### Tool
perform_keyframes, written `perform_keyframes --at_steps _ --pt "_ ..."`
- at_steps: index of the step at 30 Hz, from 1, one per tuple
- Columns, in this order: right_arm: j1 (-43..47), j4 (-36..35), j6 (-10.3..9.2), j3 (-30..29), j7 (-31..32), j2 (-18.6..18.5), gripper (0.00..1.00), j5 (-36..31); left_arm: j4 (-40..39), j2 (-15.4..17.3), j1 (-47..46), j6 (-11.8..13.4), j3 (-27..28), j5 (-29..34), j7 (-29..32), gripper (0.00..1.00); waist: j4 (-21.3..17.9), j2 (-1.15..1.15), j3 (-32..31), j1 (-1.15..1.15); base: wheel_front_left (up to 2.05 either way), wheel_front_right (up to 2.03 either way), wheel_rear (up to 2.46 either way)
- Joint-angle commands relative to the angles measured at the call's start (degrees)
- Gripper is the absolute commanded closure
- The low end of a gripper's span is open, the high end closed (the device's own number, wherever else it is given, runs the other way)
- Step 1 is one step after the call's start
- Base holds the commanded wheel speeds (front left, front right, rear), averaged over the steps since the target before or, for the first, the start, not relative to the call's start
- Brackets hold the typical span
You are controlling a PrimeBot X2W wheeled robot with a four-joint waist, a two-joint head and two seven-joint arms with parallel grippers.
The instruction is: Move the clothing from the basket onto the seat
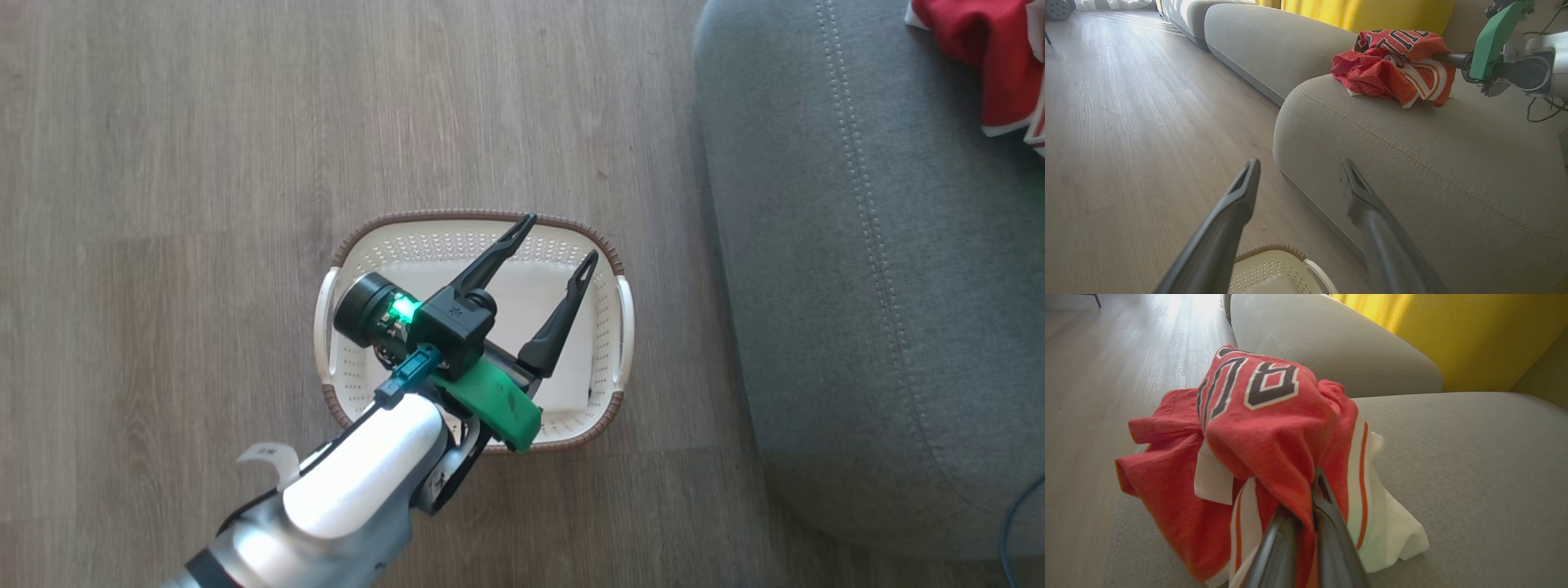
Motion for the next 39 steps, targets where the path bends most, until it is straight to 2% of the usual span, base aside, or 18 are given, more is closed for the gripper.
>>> perform_keyframes --at_steps 1,2,4,5,6,15,26,32,39 --pt "0.5 -2.4 -0.02 0.0 -0.5 0.1 1.00 -0.9 -2.0 1.4 -0.7 0.4 1.5 0.0 0.1 0.00 -0.3 0.00 -0.1 -0.01 0.00 0.00 0.00" --pt "0.7 -2.6 -0.02 -0.1 -0.5 0.4 1.00 -1.1 -2.1 1.5 -0.7 0.4 1.5 -0.1 0.2 0.00 -0.4 0.00 -0.2 -0.01 0.00 0.00 0.00" --pt "1.0 -3.3 -0.02 -0.3 -0.5 1.1 0.57 -1.5 -2.0 1.6 -0.5 0.5 1.5 -0.3 0.2 0.00 -0.7 0.00 -0.5 -0.01 0.00 0.00 0.00" --pt "1.2 -3.6 -0.02 -0.3 -0.5 1.4 0.14 -1.6 -2.0 1.7 -0.3 0.5 1.6 -0.4 0.2 0.00 -0.9 0.00 -0.8 -0.01 0.00 0.00 0.00" --pt "1.5 -3.8 -0.02 -0.2 -0.5 1.7 0.00 -1.6 -1.9 1.7 -0.2 0.6 1.6 -0.6 0.1 0.00 -1.0 0.00 -1.0 -0.01 0.00 0.00 0.00" --pt "5.5 -7.2 -0.02 4.0 -0.5 3.3 0.00 1.1 -1.2 1.6 1.8 0.9 2.5 -2.5 -0.6 0.00 -1.7 0.00 -4.5 -0.01 0.00 0.00 0.00" --pt "12.3 -14.8 -0.02 15.8 -0.5 3.3 0.00 8.7 0.9 1.4 7.2 1.3 6.0 -6.3 -2.6 0.00 -1.3 0.00 -12.6 -0.01 0.00 0.00 0.00" --pt "15.6 -18.3 -0.02 21.1 -0.5 4.6 0.00 12.2 0.2 1.7 11.6 2.5 10.7 -8.4 -3.1 0.00 0.2 0.00 -17.0 -0.01 0.00 0.00 0.00" --pt "19.8 -21.4 -0.02 24.8 -0.5 7.4 0.00 14.3 -2.7 4.0 17.2 4.8 16.8 -6.9 -3.1 0.00 2.5 0.00 -20.7 -0.01 0.00 0.00 0.00"
